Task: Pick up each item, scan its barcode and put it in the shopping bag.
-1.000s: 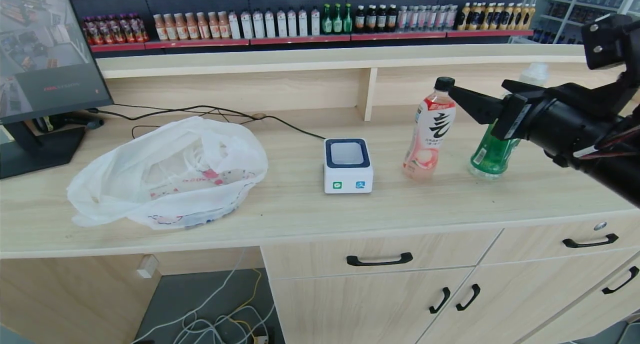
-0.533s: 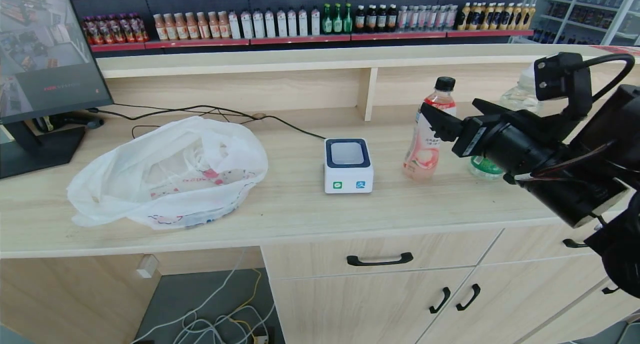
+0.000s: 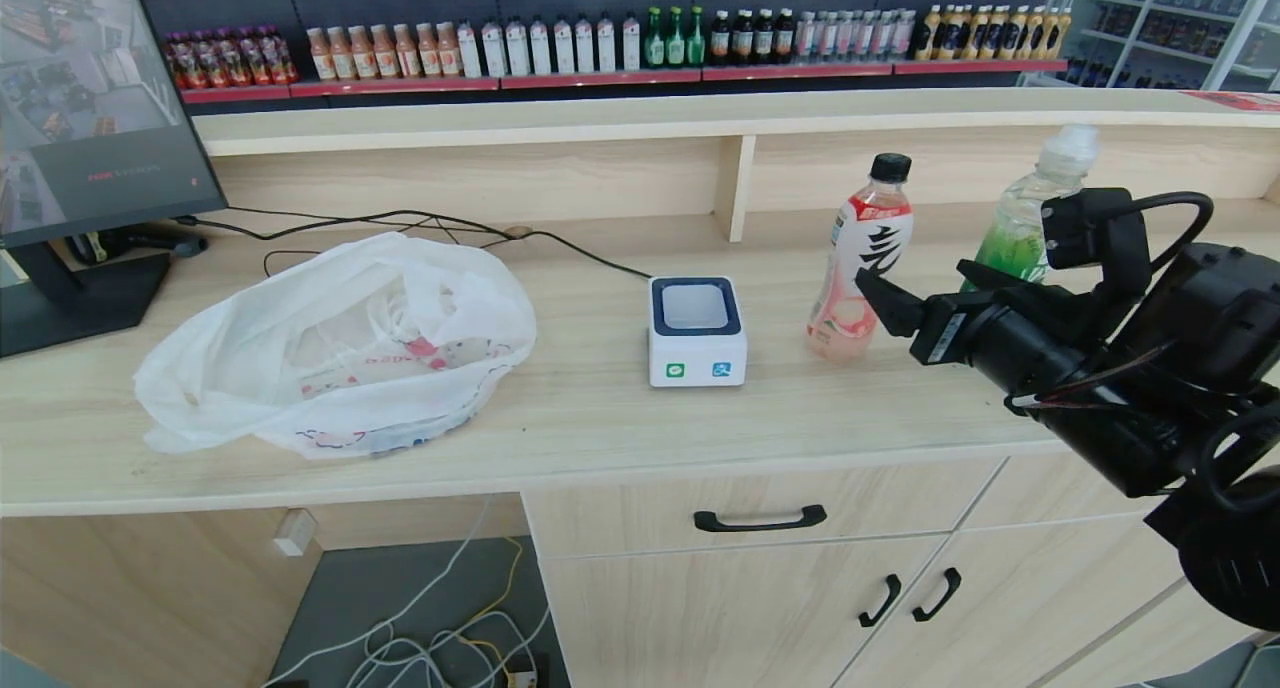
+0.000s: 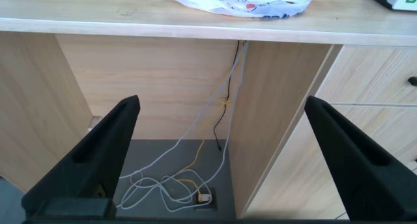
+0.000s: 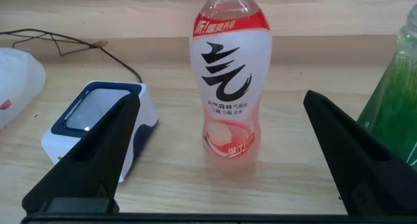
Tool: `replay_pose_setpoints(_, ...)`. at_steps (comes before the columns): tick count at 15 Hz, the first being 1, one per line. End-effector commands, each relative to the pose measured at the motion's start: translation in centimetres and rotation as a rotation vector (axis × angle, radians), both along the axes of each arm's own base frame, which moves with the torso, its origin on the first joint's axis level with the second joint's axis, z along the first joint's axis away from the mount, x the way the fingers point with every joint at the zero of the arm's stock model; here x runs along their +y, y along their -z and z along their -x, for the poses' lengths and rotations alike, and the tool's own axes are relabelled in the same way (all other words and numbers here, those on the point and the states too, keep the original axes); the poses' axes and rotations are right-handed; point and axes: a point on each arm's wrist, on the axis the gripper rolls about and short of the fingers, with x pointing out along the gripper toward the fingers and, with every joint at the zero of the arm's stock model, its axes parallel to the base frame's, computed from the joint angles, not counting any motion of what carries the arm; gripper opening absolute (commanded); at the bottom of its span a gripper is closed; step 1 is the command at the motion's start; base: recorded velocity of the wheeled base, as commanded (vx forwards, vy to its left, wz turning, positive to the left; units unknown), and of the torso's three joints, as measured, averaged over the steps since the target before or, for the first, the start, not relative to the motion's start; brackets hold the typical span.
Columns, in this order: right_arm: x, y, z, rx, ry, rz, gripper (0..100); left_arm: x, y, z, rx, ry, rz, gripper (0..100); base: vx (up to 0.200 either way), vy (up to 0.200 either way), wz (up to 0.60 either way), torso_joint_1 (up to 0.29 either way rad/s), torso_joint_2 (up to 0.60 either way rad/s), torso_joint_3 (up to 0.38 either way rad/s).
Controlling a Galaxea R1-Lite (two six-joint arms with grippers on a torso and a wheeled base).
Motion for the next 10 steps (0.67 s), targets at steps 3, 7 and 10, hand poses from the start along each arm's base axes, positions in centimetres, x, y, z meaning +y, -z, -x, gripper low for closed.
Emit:
replay_pose_setpoints(3,-0.1,0.5,-1.1,0.009,0.016,0.010,100,0.0,0.0,0.0,0.000,0.000,0.000,100,0.000,0.000,0.00,0.000,0.00,0.000)
replay_pose_setpoints(7,-0.2,1.5,-3.0,0.032,0.041,0.021,100,0.0,0.0,0.0,0.000,-0.001,0.000,100,0.000,0.000,0.00,0.000,0.00,0.000)
replay_pose_setpoints(10,-0.2,2.0,-3.7,0.039,0.049,0.032,100,0.0,0.0,0.0,0.000,-0.001,-0.001,100,0.000,0.000,0.00,0.000,0.00,0.000)
